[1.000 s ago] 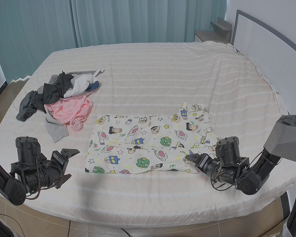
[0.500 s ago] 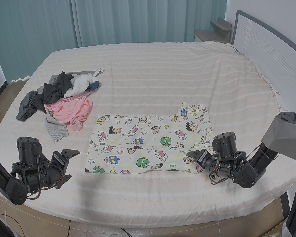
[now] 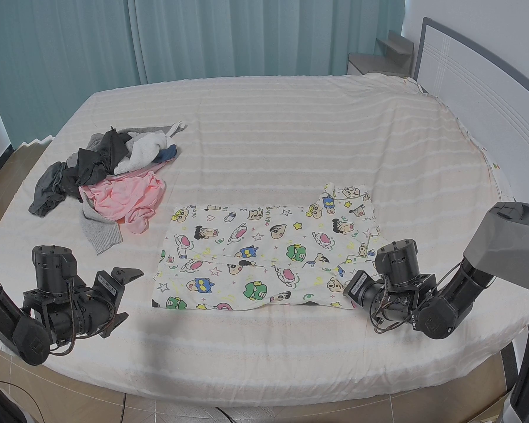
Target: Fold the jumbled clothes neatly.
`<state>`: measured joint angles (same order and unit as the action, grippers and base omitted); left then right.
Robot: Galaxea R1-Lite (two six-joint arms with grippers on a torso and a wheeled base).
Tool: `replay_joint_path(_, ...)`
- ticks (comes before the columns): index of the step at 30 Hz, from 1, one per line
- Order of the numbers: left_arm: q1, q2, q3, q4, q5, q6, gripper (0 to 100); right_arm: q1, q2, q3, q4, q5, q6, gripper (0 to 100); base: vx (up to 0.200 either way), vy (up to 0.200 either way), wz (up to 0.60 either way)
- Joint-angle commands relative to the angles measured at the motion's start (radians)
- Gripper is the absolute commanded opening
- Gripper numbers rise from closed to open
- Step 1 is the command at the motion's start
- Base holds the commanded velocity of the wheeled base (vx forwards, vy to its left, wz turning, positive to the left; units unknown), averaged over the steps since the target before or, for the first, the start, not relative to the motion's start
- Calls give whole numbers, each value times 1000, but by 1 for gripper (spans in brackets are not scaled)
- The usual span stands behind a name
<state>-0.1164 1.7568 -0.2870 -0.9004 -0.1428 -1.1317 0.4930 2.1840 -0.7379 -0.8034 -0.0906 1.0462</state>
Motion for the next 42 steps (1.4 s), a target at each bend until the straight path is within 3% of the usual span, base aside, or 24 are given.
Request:
replay_joint_path(1, 0, 4, 0, 0, 0, 0, 100, 9, -10, 2, 1, -3, 0, 0, 0, 0, 0)
replay_joint_path(12, 0, 6, 0, 0, 0, 0, 100, 7, -23, 63, 7, -67, -80, 0, 0, 0, 0)
replay_joint_path(13, 0, 6, 0, 0, 0, 0, 100, 7, -23, 63, 7, -67, -80, 100, 0, 0, 0)
replay_joint_path(25, 0, 6, 0, 0, 0, 0, 100, 15, -30, 41, 12, -89, -37, 100, 0, 0, 0)
replay_joint_path(42, 0, 20, 0, 0, 0, 0, 100, -47, 2, -83, 44, -81, 150, 100, 0, 0, 0)
